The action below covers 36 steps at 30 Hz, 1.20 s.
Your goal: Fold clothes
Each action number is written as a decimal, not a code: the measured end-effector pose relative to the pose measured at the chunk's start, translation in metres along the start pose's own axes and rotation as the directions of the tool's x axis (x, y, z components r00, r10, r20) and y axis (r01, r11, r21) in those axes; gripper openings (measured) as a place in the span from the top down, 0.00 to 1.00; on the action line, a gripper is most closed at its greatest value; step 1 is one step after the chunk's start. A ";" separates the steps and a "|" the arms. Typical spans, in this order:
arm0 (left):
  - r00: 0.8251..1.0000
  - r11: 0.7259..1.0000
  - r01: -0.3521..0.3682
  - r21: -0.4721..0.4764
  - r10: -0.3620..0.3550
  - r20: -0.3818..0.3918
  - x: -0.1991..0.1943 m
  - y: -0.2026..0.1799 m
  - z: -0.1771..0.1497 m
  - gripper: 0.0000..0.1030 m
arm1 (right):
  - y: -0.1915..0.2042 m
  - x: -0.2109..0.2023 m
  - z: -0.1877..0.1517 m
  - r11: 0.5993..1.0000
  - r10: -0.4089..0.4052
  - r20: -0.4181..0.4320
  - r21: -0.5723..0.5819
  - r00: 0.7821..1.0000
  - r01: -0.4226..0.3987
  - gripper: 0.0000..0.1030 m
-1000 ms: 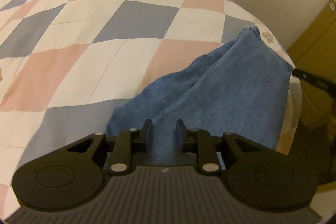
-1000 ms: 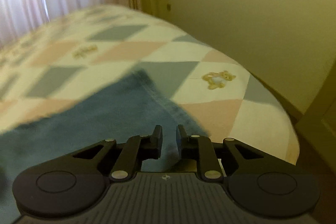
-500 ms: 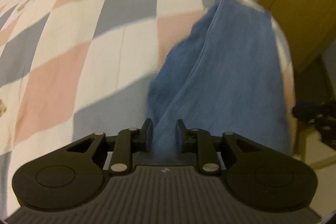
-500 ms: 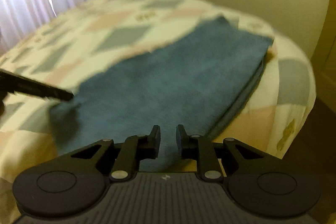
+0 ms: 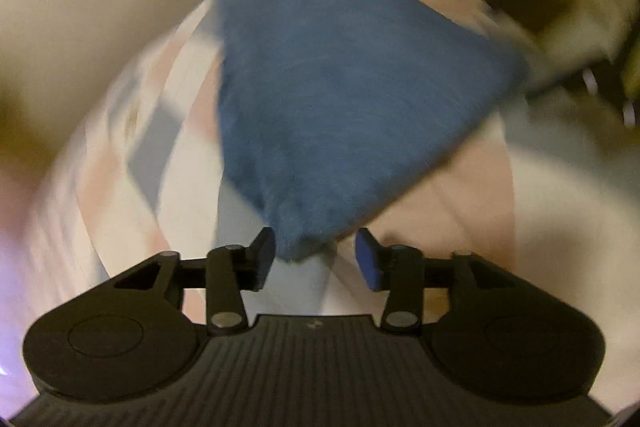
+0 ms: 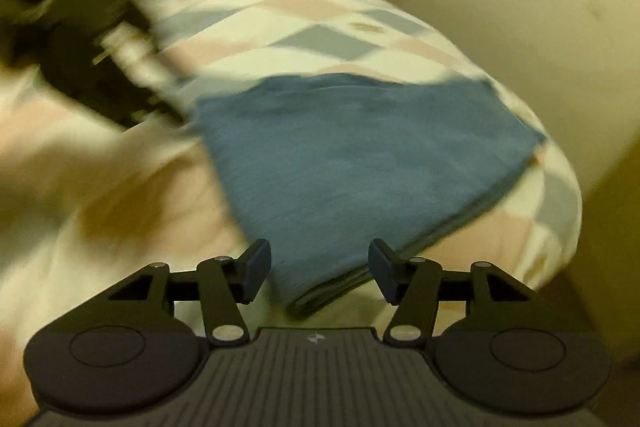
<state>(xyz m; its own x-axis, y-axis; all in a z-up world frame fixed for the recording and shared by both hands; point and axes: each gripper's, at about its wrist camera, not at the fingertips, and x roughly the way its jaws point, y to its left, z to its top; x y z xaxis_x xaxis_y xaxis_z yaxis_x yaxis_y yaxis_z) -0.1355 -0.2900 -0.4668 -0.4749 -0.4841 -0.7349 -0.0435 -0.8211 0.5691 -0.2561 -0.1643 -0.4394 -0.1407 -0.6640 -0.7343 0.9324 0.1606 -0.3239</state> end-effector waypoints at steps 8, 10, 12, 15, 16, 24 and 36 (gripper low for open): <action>0.987 0.895 -0.156 0.418 0.124 0.104 0.043 -0.039 -0.021 0.54 | 0.066 0.047 -0.021 0.865 -0.241 0.017 -0.450 0.970 0.222 0.43; 0.979 0.859 -0.198 0.471 0.147 0.143 0.052 -0.043 -0.025 0.55 | 0.068 0.053 -0.024 0.844 -0.259 0.027 -0.479 0.965 0.240 0.43; 0.971 0.836 -0.228 0.498 0.161 0.174 0.057 -0.048 -0.028 0.58 | 0.067 0.057 -0.025 0.837 -0.258 0.033 -0.492 0.965 0.241 0.43; 0.973 0.830 -0.221 0.512 0.153 0.173 0.061 -0.049 -0.030 0.69 | 0.066 0.064 -0.027 0.828 -0.250 0.040 -0.509 0.967 0.235 0.47; 0.977 0.845 -0.204 0.494 0.141 0.162 0.059 -0.046 -0.027 0.73 | 0.063 0.066 -0.027 0.832 -0.234 0.036 -0.509 0.972 0.220 0.49; 0.999 0.986 -0.001 0.165 -0.007 0.049 0.029 0.034 0.034 0.81 | -0.042 0.047 0.009 0.962 0.186 -0.059 -0.194 0.981 -0.194 0.76; 0.993 0.952 -0.043 -0.302 0.074 0.091 0.084 0.210 0.226 0.69 | -0.361 0.096 0.066 0.730 0.571 0.134 0.369 0.810 -0.576 0.84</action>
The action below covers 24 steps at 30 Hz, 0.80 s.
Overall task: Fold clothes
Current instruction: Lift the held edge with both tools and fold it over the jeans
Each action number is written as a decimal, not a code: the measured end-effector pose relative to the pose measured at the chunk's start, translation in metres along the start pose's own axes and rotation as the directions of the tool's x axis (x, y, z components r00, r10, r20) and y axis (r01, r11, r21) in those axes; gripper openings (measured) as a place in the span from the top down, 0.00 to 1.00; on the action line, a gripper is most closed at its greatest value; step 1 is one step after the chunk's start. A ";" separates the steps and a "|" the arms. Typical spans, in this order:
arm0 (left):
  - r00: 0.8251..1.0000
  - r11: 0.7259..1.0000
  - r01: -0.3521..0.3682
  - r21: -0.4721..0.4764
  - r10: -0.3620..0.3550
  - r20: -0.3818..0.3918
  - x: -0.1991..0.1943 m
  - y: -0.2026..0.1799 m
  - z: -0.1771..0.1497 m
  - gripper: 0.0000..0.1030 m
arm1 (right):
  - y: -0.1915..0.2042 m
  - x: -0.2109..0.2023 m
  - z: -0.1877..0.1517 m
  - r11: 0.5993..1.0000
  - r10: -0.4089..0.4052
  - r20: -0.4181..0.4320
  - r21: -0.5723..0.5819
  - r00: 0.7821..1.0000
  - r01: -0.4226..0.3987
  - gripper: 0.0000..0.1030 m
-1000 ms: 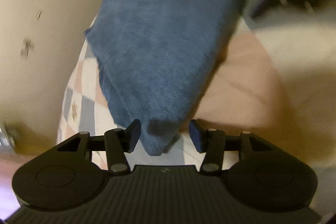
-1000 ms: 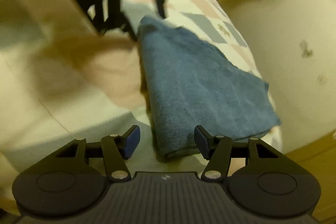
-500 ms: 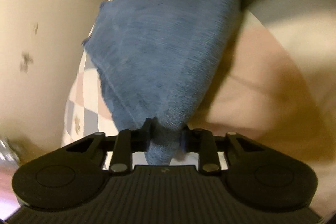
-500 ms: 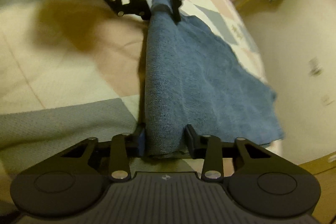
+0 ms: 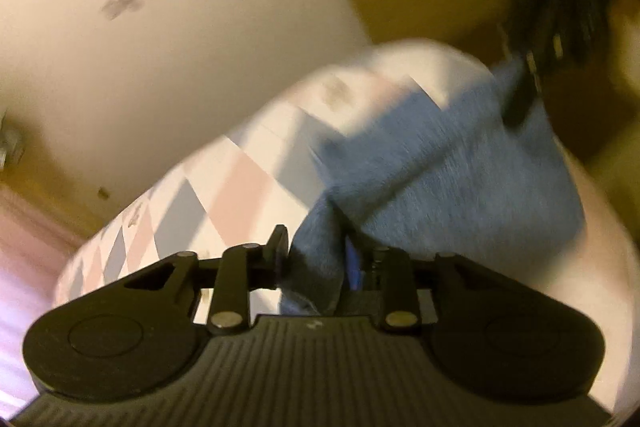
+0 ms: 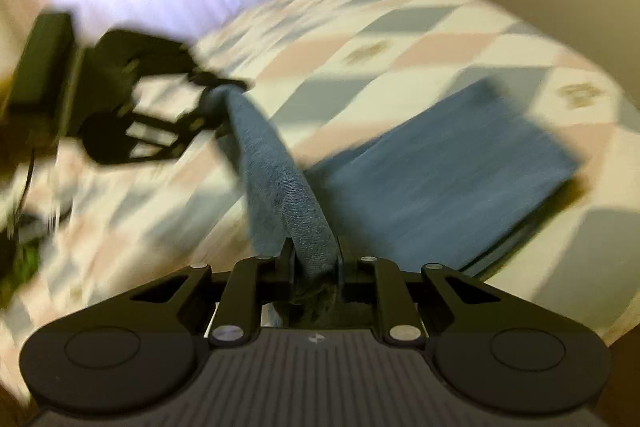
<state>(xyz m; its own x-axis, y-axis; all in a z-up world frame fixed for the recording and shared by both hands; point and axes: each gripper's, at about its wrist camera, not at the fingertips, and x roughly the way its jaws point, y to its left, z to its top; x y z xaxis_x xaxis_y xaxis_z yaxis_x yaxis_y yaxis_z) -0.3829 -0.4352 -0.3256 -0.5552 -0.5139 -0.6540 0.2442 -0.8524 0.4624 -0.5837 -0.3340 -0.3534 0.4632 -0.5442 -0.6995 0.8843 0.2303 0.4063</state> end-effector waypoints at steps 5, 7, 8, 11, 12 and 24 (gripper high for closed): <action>0.993 0.936 -0.107 -0.335 0.087 -0.075 0.063 0.027 0.042 0.68 | -0.127 0.027 0.044 0.986 0.014 -0.033 0.165 0.999 -0.009 0.84; 0.989 0.886 -0.119 -0.448 0.067 -0.131 0.072 0.025 0.032 0.70 | -0.163 0.051 0.045 0.972 -0.009 -0.080 0.234 0.997 0.028 0.84; 0.987 0.859 -0.115 -0.499 0.040 -0.157 0.074 0.021 0.024 0.70 | -0.176 0.058 0.044 0.960 0.009 -0.085 0.280 0.996 0.015 0.84; 0.974 0.783 -0.130 -0.608 -0.015 -0.227 0.075 0.008 -0.002 0.70 | -0.182 0.057 0.047 0.951 0.066 -0.063 0.308 0.996 -0.044 0.84; 0.969 0.761 -0.140 -0.634 -0.024 -0.244 0.071 0.002 -0.010 0.70 | -0.178 0.051 0.051 0.955 0.075 -0.048 0.290 0.996 -0.058 0.85; 0.952 0.631 -0.197 -0.751 -0.059 -0.299 0.079 -0.029 -0.025 0.71 | -0.208 0.070 0.064 0.950 0.038 -0.085 0.314 0.996 -0.010 0.83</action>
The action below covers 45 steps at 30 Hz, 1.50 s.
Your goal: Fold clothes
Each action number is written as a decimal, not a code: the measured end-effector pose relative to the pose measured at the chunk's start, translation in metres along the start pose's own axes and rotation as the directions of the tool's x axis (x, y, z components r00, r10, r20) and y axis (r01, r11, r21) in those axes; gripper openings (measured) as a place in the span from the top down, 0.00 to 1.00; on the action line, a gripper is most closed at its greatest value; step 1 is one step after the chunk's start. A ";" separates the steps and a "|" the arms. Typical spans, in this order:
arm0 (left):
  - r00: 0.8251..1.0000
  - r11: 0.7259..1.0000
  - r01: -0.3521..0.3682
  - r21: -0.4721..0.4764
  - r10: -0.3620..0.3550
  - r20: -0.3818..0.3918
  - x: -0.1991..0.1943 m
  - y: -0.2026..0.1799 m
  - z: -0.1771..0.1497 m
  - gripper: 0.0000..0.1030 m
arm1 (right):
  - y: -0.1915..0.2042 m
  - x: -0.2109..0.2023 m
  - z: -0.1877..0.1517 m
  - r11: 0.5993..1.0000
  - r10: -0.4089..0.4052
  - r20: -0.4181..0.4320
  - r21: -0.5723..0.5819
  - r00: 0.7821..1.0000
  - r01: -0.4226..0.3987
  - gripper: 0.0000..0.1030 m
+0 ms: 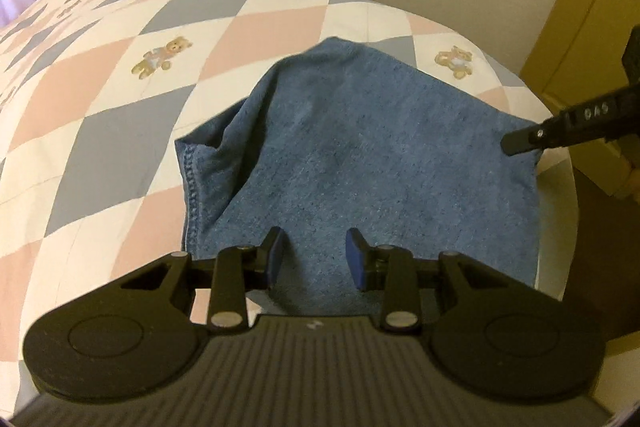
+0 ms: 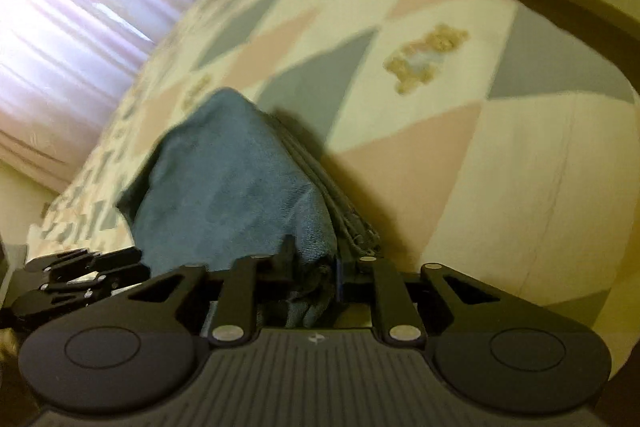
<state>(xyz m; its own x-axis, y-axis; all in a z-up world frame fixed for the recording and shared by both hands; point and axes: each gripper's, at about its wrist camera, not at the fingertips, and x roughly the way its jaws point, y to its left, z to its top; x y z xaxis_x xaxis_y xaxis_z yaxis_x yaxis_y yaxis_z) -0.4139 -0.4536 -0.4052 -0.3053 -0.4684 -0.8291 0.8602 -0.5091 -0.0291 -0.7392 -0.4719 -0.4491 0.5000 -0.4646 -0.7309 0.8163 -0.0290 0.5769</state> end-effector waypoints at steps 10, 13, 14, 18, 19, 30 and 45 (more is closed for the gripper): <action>0.999 0.998 0.030 0.047 -0.031 0.027 0.004 -0.001 -0.001 0.75 | 0.073 -0.015 -0.037 0.935 -0.185 0.189 -0.268 0.964 0.232 0.77; 0.997 0.997 0.036 0.071 -0.040 0.059 -0.009 0.010 0.005 0.75 | 0.062 0.016 -0.043 0.921 -0.264 0.125 -0.260 0.956 0.288 0.94; 0.997 0.997 0.020 0.078 -0.025 0.067 -0.014 0.017 0.008 0.75 | 0.059 0.015 -0.041 0.930 -0.263 0.120 -0.234 0.957 0.285 0.94; 0.995 0.986 -0.038 0.161 0.024 0.093 -0.026 0.041 0.024 0.75 | 0.061 0.015 -0.038 0.948 -0.259 0.099 -0.166 0.961 0.273 0.90; 0.995 0.979 -0.050 0.198 0.030 0.100 -0.026 0.044 0.028 0.74 | 0.061 0.013 -0.037 0.949 -0.261 0.094 -0.156 0.961 0.273 0.89; 0.983 0.815 0.169 0.554 -0.180 -0.036 0.030 0.094 0.055 0.91 | 0.084 0.026 -0.037 0.915 -0.331 0.088 -0.212 0.940 0.342 0.51; 0.941 0.808 0.329 -0.489 -0.325 0.095 0.017 0.222 -0.010 0.72 | 0.092 0.029 -0.006 0.918 -0.351 -0.010 -0.201 0.936 0.342 0.46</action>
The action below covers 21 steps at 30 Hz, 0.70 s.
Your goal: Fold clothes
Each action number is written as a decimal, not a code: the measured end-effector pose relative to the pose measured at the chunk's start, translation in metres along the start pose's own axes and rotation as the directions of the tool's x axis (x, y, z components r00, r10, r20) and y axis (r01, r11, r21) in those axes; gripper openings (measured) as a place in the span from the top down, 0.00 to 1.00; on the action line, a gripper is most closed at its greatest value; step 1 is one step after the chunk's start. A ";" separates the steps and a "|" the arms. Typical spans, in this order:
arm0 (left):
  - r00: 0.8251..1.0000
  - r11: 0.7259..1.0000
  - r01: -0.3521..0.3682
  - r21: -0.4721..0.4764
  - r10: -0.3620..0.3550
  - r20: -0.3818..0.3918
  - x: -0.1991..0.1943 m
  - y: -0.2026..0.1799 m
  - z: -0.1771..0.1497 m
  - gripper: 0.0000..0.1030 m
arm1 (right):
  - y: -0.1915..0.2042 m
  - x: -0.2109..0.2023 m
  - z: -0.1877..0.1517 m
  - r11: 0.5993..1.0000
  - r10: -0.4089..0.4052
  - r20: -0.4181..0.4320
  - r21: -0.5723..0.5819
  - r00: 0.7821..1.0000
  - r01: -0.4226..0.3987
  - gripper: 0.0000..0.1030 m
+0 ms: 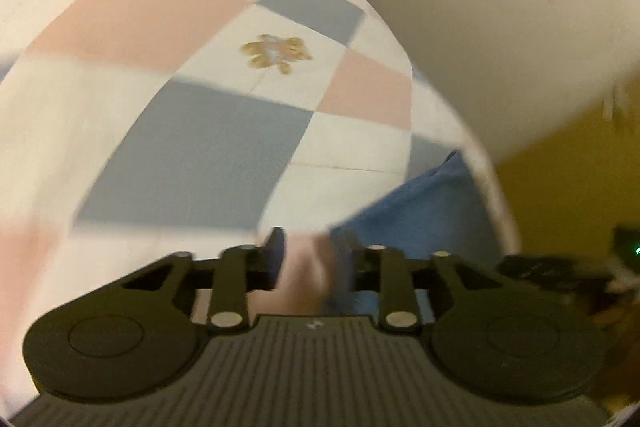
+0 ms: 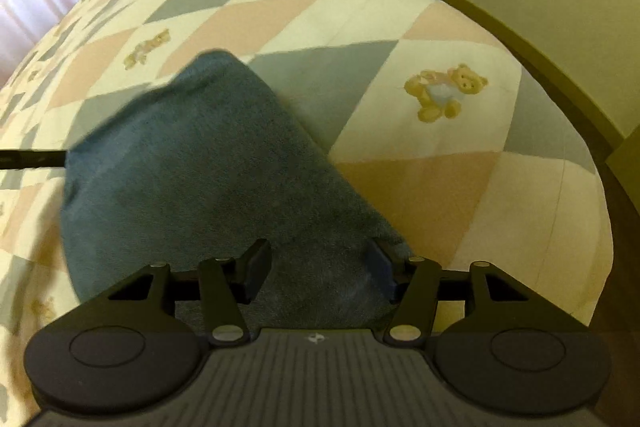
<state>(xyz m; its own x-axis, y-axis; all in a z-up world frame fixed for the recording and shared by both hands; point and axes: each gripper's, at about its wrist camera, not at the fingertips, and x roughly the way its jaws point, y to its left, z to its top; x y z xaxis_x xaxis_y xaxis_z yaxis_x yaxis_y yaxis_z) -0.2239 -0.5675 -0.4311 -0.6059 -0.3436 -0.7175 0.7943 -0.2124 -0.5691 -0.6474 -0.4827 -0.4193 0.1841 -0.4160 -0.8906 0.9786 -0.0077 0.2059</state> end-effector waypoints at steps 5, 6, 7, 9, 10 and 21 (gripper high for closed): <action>0.998 0.956 0.050 -0.288 -0.038 0.047 -0.002 0.008 -0.059 0.59 | 0.018 -0.009 0.045 0.983 0.132 0.038 -0.137 0.991 -0.126 0.46; 0.997 0.937 0.060 -0.344 -0.038 0.069 0.002 0.009 -0.068 0.58 | 0.025 -0.006 0.057 0.968 0.182 0.033 -0.182 0.983 -0.173 0.46; 0.994 0.916 0.081 -0.392 -0.044 0.102 0.006 0.006 -0.075 0.58 | 0.032 -0.003 0.069 0.949 0.231 0.026 -0.226 0.973 -0.219 0.46; 0.985 0.880 0.100 -0.463 -0.024 0.168 0.014 -0.001 -0.090 0.55 | 0.054 0.010 0.094 0.880 0.362 -0.027 -0.321 0.932 -0.351 0.47; 0.981 0.869 0.098 -0.484 -0.003 0.194 0.015 -0.005 -0.096 0.53 | 0.068 0.019 0.105 0.838 0.415 -0.076 -0.357 0.907 -0.413 0.47; 0.921 0.724 0.141 -0.676 0.155 0.358 0.038 -0.037 -0.143 0.60 | 0.190 0.140 0.135 0.540 0.388 -0.626 -0.441 0.677 -0.717 0.85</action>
<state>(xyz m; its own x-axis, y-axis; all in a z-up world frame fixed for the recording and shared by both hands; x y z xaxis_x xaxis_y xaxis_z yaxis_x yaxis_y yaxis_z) -0.2826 -0.4421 -0.4952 -0.4190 -0.6771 -0.6049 0.4603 0.4159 -0.7843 -0.4484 -0.6650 -0.4500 0.5618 0.2847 -0.7768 0.4369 0.6952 0.5708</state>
